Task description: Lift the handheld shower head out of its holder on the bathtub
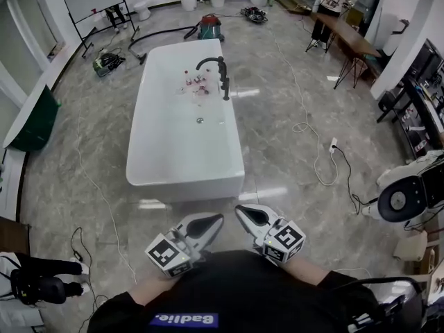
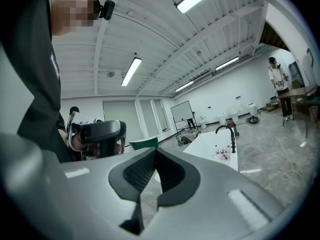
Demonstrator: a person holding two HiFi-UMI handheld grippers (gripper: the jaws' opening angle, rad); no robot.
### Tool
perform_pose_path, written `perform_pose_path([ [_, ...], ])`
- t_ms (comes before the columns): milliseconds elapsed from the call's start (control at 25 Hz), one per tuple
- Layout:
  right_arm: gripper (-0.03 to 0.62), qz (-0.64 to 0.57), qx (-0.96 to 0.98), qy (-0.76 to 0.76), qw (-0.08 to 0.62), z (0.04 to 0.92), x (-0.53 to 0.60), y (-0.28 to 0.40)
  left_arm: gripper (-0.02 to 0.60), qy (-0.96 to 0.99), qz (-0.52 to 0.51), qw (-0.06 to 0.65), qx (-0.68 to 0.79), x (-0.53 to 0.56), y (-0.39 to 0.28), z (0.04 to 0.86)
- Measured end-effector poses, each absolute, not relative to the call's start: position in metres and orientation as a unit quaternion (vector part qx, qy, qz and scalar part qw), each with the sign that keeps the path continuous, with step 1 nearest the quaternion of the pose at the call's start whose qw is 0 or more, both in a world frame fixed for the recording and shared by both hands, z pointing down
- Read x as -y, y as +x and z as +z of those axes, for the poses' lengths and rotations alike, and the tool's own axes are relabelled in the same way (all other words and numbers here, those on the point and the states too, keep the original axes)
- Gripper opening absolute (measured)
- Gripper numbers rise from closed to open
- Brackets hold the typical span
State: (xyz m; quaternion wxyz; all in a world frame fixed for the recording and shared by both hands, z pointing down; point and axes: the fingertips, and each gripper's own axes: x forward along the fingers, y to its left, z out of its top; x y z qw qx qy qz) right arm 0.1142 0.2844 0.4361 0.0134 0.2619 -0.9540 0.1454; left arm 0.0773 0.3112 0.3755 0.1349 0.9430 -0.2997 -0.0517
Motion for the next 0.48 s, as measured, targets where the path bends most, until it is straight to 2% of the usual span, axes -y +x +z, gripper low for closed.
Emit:
perform_pose_path([
  [240, 0.003, 0.149, 0.952, 0.265, 0.027, 0.453, -0.238, 0.118, -0.006, 0.930, -0.066, 0.138, 0.335, -0.273, 0.063, 0.384],
  [480, 0.003, 0.134, 0.948, 0.285, 0.033, 0.454, -0.152, 0.076, -0.006, 0.936, -0.073, 0.141, 0.314, -0.196, 0.022, 0.392],
])
